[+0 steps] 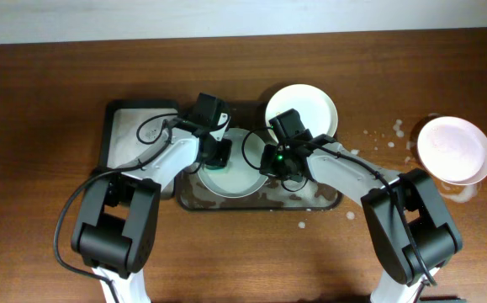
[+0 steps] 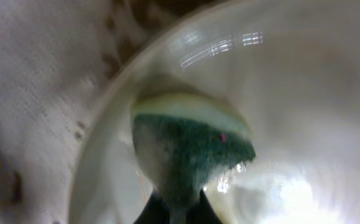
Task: Clean dirty plates on tray and stack at the side
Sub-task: 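Bring the sponge with the left gripper onto the pale green plate, then scrub the pale green plate with the sponge while the right gripper holds it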
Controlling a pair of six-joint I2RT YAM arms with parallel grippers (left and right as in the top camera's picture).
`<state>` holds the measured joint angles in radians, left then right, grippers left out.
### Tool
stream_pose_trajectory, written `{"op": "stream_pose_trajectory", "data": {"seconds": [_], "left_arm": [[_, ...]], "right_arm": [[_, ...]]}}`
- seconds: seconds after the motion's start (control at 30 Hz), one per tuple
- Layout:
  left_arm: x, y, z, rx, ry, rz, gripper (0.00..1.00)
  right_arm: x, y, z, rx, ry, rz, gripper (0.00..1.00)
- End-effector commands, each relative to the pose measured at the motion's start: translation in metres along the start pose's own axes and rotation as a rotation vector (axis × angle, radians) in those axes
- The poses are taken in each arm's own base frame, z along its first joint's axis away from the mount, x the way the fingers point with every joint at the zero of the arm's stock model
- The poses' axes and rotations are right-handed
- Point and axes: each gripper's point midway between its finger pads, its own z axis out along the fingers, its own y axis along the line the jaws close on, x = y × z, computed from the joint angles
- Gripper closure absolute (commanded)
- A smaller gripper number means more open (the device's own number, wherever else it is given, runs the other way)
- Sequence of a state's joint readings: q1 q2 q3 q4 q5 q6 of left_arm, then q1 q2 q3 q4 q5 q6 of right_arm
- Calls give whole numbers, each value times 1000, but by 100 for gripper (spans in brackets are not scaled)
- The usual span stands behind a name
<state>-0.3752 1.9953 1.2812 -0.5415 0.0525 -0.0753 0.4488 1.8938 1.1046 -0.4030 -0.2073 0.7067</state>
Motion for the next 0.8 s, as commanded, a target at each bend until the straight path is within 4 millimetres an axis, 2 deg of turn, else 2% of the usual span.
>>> {"op": "stream_pose_trajectory", "data": {"seconds": [0.0, 0.07, 0.13, 0.17, 0.23, 0.3, 0.33, 0.4, 0.47, 0.53, 0.57, 0.67, 0.77], "left_arm": [[8, 29, 26, -143, -12, -20, 99], [-14, 34, 24, -175, -104, -23, 99], [-12, 34, 24, -174, -97, -22, 99], [-4, 33, 25, -169, -61, -20, 99], [33, 20, 26, -92, 93, -13, 99], [62, 5, 22, 0, 213, -9, 99], [75, -10, 18, 97, 270, 42, 99], [84, -48, 8, 361, 265, 275, 99], [83, -54, 6, 414, 237, 371, 99], [73, -51, 10, 391, 192, 420, 99], [61, -43, 15, 329, 152, 414, 99], [21, -2, 28, 41, 42, 253, 99], [-8, 20, 26, -101, -65, 212, 99]], "right_arm": [[-1, 1, 3, 3, 2, -11, 96], [-1, 1, 3, 3, 2, -11, 96], [-1, 1, 3, 3, 3, -11, 96], [-1, 1, 3, 3, 3, -11, 96], [-1, 1, 3, 3, 3, -11, 96], [-1, 1, 3, 3, 2, -11, 96], [-1, 1, 3, 3, 2, -11, 96], [-1, 1, 3, 3, 2, -11, 96], [-1, 1, 3, 3, 3, -12, 96], [-1, 1, 3, 4, 4, -11, 96], [-1, 1, 3, 3, 3, -12, 96], [-1, 0, 3, 4, 4, -14, 96], [-1, 0, 3, 5, 5, -18, 96]]}}
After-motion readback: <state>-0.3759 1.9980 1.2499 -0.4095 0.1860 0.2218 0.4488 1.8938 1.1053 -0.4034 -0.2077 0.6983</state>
